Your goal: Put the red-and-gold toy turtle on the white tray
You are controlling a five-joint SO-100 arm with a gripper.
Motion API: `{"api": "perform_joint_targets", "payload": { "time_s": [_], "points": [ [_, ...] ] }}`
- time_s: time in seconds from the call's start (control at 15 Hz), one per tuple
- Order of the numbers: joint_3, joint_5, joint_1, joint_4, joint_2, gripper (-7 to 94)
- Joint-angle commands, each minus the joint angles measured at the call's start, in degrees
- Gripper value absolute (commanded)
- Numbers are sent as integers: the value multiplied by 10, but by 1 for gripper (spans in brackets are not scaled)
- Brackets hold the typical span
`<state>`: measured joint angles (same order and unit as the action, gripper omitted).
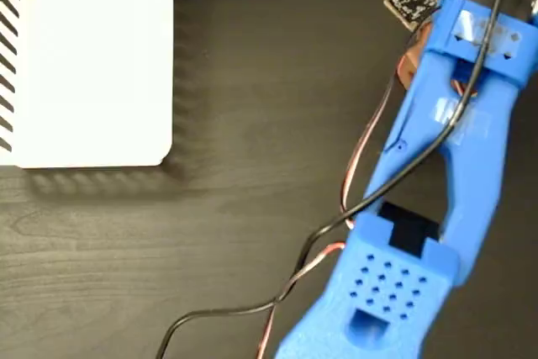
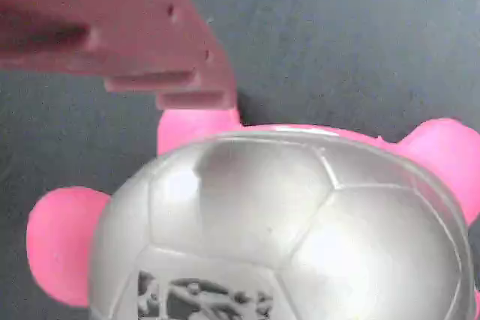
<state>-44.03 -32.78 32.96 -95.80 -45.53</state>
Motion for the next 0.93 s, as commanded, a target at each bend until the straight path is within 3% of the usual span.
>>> {"api": "perform_joint_targets", "payload": {
  "time_s": [0.0, 0.2, 0.47, 0.53, 0.6, 0.87],
  "points": [
    [51, -5, 7, -6, -4, 63],
    [86, 0, 10, -6, 30, 60],
    [110, 16, 16, 1, 57, 44],
    [126, 26, 18, -4, 64, 28],
    [134, 23, 25, -3, 67, 2],
    [82, 13, 33, 38, 39, 0]
  ]
}}
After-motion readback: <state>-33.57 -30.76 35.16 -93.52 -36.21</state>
